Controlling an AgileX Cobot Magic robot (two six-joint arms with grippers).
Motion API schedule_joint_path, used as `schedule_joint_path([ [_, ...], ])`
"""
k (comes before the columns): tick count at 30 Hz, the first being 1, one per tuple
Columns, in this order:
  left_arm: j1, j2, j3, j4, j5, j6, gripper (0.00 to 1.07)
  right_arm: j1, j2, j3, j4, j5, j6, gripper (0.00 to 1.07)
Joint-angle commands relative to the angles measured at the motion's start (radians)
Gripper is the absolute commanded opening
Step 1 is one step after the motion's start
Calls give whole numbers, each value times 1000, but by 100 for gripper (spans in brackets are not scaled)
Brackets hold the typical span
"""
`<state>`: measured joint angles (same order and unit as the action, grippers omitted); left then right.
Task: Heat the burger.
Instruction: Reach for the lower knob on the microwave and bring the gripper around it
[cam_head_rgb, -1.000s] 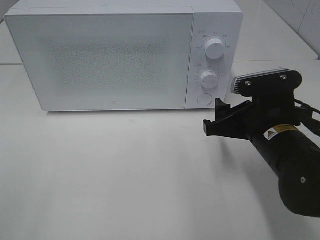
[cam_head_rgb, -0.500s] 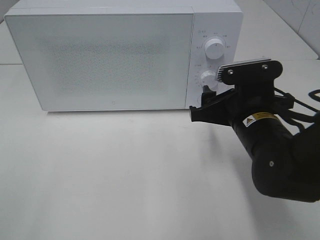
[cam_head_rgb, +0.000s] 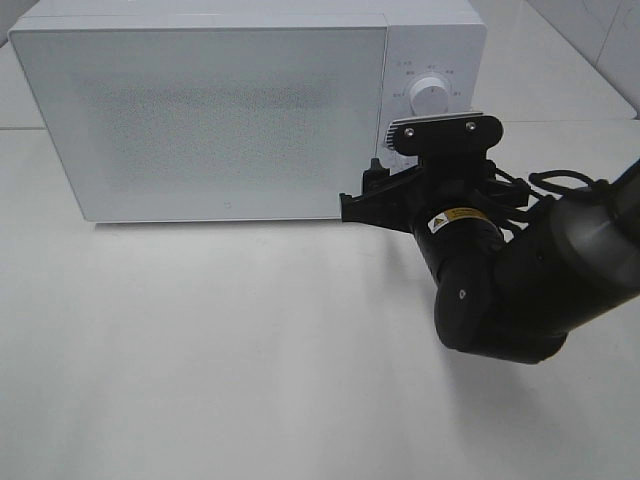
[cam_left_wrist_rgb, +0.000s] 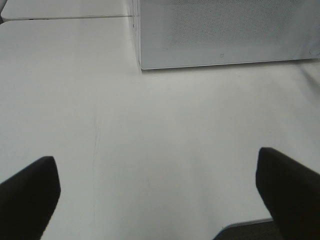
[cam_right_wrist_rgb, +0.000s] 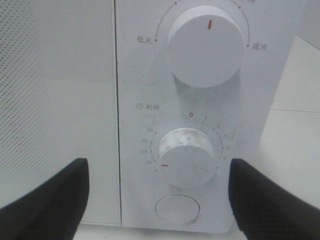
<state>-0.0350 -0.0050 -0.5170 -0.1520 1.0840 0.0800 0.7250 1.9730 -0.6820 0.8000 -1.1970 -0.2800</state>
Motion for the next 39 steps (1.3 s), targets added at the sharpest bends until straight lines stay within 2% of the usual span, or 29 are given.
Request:
schedule_joint_path([
  [1,0,-17,0,-3,-13,-4,100,-34,15,-34,-32,0,9,75],
  [5,0,-17,0,-3,-13,-4,100,-74,23,-48,-56,21,51,75],
  [13,0,-17,0,-3,-13,-4,100,-97,76,-92,-103,45,57,75],
  [33,0,-17,0,-3,-13,-4,100,-109,100,-119,-54,-9,42,75],
  [39,0,-17,0,-3,-13,-4,100,-109,110,-150,-47,-7,26,72],
])
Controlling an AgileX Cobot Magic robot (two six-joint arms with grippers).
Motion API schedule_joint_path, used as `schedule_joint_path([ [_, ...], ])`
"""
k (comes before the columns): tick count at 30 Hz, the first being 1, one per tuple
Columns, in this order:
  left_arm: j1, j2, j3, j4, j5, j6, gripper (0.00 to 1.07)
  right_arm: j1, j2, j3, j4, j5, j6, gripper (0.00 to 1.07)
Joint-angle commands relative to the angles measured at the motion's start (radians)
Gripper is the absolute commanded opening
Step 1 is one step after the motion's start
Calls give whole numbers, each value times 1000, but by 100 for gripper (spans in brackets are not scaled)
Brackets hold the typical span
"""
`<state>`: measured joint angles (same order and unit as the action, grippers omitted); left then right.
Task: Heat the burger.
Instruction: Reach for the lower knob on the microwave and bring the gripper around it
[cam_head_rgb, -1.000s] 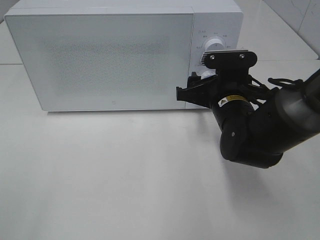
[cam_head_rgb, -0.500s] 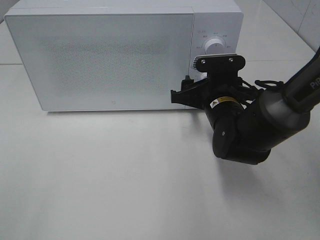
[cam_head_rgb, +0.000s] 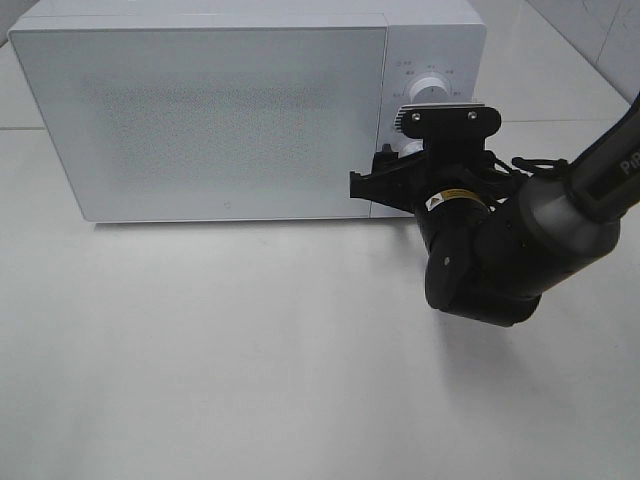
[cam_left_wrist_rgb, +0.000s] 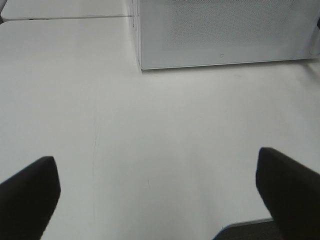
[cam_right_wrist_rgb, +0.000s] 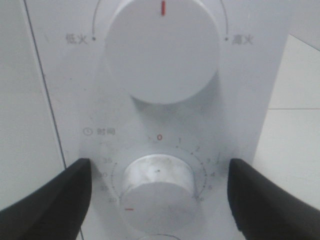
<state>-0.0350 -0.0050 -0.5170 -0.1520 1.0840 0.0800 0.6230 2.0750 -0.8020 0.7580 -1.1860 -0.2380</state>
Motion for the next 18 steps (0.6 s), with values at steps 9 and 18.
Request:
schedule_joint_path([
  [9,0,-17,0,-3,-13,-4,100,-7,17,-41,15,-28,-42,70],
  [18,0,-17,0,-3,-13,-4,100,-7,17,-41,20,-82,-44,49],
])
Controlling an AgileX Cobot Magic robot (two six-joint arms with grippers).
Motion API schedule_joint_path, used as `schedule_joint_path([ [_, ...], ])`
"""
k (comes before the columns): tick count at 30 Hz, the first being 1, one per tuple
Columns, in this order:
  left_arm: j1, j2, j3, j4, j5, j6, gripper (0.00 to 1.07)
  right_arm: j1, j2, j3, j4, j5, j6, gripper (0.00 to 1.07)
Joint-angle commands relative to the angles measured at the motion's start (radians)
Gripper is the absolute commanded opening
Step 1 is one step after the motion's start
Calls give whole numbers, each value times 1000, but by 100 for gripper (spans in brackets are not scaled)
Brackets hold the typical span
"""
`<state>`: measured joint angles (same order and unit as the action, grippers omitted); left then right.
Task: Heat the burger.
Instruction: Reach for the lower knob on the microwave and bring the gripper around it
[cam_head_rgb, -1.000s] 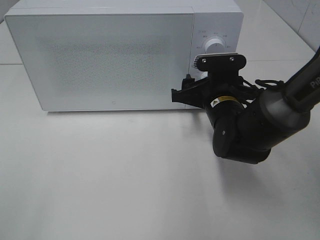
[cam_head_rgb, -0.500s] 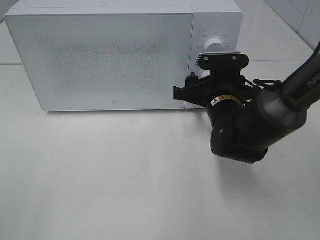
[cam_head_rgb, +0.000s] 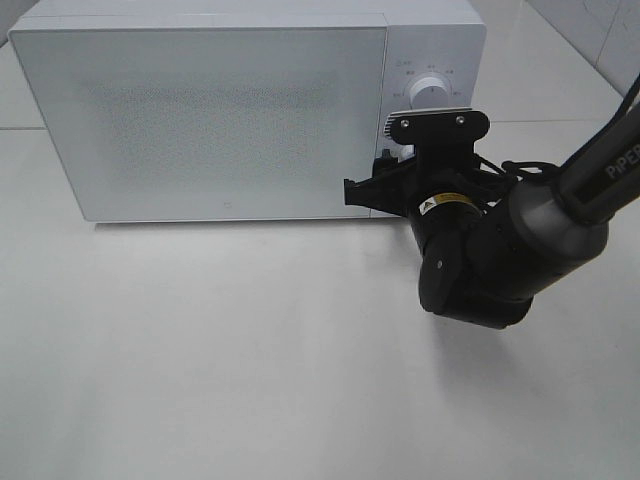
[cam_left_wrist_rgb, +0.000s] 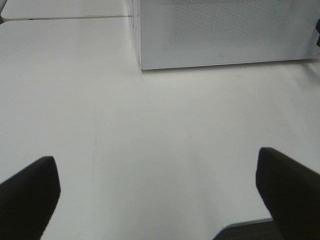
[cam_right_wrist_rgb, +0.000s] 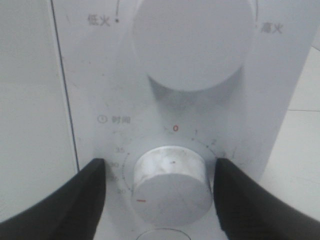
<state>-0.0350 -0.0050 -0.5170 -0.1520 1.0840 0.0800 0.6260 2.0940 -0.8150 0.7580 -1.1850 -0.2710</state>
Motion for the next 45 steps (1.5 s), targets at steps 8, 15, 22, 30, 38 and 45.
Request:
schedule_joint_path([
  [8,0,-17,0,-3,-13,-4,100,-10,-2,-28,19,-117,-11,3],
  [15,0,-17,0,-3,-13,-4,100,-10,-2,-28,9,-133,-10,0],
  [22,0,-17,0,-3,-13,-4,100,-10,-2,-28,-39,-134,80,0],
  [30,0,-17,0,-3,-13,-4,100,-10,-2,-28,-108,-99,467,0],
  [38,0,-17,0,-3,-13,-4,100,-10,-2,-28,-233,-135,832,0],
  [45,0,-17,0,-3,-13,-4,100,-10,-2,-28,-261,-175,1039,0],
])
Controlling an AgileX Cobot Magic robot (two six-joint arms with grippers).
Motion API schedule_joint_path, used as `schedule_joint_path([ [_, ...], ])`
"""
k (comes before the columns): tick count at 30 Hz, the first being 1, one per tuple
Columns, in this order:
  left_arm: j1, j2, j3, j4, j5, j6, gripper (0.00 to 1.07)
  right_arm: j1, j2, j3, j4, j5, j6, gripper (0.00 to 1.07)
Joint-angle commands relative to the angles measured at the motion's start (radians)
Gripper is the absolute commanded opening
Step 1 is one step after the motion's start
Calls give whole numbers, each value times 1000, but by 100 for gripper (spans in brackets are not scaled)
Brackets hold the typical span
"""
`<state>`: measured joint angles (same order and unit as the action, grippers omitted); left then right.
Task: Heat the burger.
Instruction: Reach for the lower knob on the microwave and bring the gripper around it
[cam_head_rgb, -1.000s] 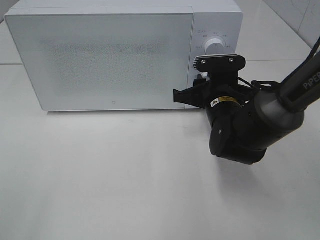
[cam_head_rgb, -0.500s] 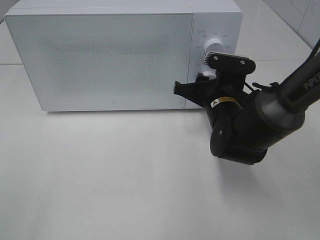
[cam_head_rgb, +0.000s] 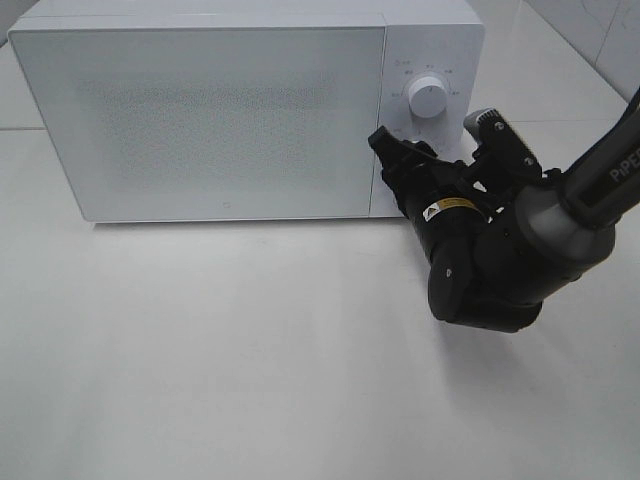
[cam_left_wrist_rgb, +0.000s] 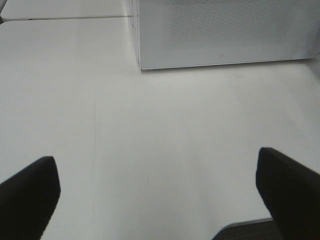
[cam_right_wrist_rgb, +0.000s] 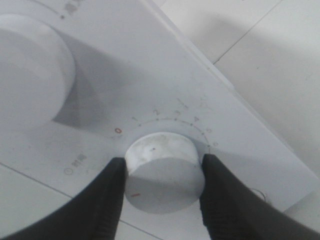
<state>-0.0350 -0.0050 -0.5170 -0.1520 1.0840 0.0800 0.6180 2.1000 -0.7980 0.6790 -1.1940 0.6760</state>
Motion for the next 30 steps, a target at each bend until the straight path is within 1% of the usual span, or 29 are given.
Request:
schedule_joint_path([
  [1,0,-17,0,-3,-13,-4,100,-2,-8,-45,-182,-166,92,0],
  [3,0,-17,0,-3,-13,-4,100,-2,-8,-45,-182,-185,212,0],
  [6,0,-17,0,-3,-13,-4,100,-2,-8,-45,-181,-191,232,0],
  [8,0,-17,0,-3,-13,-4,100,-2,-8,-45,-174,-204,291,1],
  [13,0,-17,0,-3,-13,-4,100,-2,-8,-45,-143,-204,278,3],
  [14,0,-17,0,-3,-13,-4,100,-2,-8,-45,-135,-206,271,7],
  [15,0,-17,0,-3,-13,-4,100,-2,-8,-45,-135,-206,271,7],
  [16,0,-17,0,-3,-13,-4,100,-2,-8,-45,-131,-207,271,9],
  [17,0,-17,0,-3,-13,-4,100,-2,-9,-45,-124,-208,273,16],
  [18,0,-17,0,-3,-13,-4,100,-2,-9,-45,-124,-208,273,16],
  [19,0,-17,0,-3,-13,-4,100,-2,-14,-45,-117,-208,277,22],
  [20,0,-17,0,-3,-13,-4,100,-2,-14,-45,-117,-208,277,22],
  [22,0,-17,0,-3,-13,-4,100,-2,-32,-45,-117,-209,278,31],
  [25,0,-17,0,-3,-13,-4,100,-14,-46,-45,-123,-209,289,33],
  [30,0,-17,0,-3,-13,-4,100,-34,-67,-45,-122,-209,374,29],
])
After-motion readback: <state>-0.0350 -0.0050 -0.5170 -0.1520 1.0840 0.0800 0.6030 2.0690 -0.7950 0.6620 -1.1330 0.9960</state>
